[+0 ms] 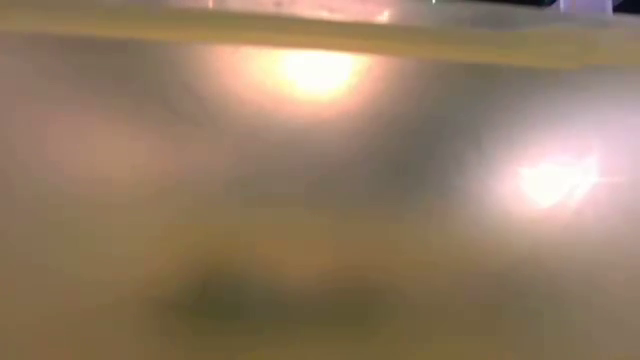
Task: Pick & place school supplies into a supply box
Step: Put the purple scissors into the yellow supply box
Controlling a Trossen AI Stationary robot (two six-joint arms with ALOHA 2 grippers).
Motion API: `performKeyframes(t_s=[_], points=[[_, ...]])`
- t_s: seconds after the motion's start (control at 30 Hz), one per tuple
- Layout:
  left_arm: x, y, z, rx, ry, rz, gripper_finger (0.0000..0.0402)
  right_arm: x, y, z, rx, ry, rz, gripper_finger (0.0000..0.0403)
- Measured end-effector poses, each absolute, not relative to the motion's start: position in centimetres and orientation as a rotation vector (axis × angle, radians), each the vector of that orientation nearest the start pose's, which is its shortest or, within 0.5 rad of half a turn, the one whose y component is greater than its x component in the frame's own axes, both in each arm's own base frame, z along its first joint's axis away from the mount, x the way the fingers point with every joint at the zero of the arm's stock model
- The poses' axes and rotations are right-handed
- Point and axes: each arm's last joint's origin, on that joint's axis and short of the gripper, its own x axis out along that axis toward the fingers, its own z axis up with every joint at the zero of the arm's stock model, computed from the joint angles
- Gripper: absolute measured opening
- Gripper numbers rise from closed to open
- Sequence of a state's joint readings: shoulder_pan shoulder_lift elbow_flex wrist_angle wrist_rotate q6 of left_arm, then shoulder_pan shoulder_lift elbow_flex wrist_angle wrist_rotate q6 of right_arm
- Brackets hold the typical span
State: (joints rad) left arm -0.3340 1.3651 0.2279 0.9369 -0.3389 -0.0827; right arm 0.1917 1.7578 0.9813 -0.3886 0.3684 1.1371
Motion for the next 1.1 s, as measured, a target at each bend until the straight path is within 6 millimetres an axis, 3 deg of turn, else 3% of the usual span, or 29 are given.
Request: performKeyframes(t_s=[0.47, 0.9, 1.1], points=[[20.8, -6.2, 14.6, -0.015, 0.191, 0.013, 0.0106, 31.7, 4.9, 14.4, 0.692, 0.878, -0.800, 0.0178], [20.7, -6.2, 14.4, -0.009, 0.208, 0.014, 0.0106, 32.0, 4.1, 11.4, 0.628, 0.981, -0.858, 0.0178], [20.7, -6.2, 14.4, -0.009, 0.209, 0.017, 0.0102, 31.7, 4.0, 11.3, 0.549, 1.043, -0.832, 0.0137]])
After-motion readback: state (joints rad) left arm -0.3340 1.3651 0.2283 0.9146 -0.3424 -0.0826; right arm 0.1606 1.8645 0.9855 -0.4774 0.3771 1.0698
